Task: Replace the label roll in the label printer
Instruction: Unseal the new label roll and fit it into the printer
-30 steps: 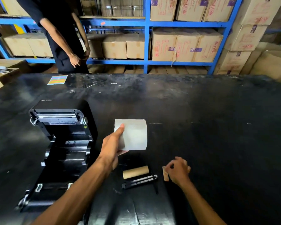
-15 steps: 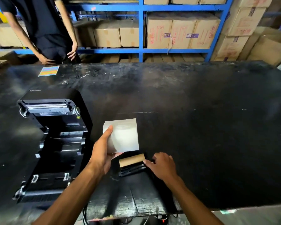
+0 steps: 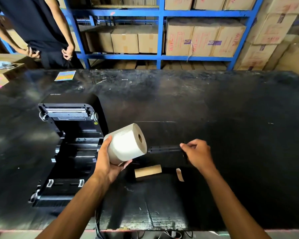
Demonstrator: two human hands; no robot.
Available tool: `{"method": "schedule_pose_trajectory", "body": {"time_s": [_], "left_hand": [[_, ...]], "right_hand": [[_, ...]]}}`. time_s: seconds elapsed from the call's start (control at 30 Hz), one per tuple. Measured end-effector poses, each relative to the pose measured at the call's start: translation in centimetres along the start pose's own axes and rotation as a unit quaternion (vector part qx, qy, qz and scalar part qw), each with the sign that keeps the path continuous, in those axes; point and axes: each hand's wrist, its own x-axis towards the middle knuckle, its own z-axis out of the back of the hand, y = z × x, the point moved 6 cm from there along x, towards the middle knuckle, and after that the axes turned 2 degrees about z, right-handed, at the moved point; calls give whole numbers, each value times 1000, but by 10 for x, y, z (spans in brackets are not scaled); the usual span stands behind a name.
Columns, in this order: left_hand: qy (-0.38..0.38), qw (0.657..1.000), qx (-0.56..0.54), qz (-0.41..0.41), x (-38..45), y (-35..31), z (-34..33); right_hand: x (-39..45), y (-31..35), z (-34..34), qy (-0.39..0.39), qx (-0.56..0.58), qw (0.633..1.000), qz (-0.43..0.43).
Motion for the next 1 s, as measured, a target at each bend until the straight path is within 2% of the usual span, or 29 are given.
{"method": "schedule_pose_trajectory", "body": {"time_s": [0.13, 0.23, 0.3, 0.4, 0.47, 0.53, 0.87, 0.93, 1.0], "left_hand": [[0, 1000, -18, 4, 0, -2, -4], [13, 999, -37, 15, -5, 1, -12], [21, 999, -36, 10, -7, 2, -16], [44, 999, -14, -20, -7, -4, -19], [63, 996, 27, -56, -8, -10, -24], [78, 991, 67, -91, -11, -18, -31], [93, 982, 119, -116, -27, -21, -62], [92, 980, 120, -132, -30, -20, -64], [96, 977, 123, -142, -32, -21, -68]], "right_hand": [[1, 18, 6, -5, 122, 992, -17], [-6, 30, -3, 3, 151, 989, 11], [-9, 37, -5, -19, 142, 989, 43], [-17, 49, 5, -85, 113, 982, 129], [-28, 64, 14, -129, 92, 961, 226], [-38, 75, 16, -145, 81, 946, 277], [-49, 92, -32, -24, 150, 949, 276], [-48, 90, -32, -4, 189, 956, 226], [-49, 89, -35, 55, 252, 956, 141]]}}
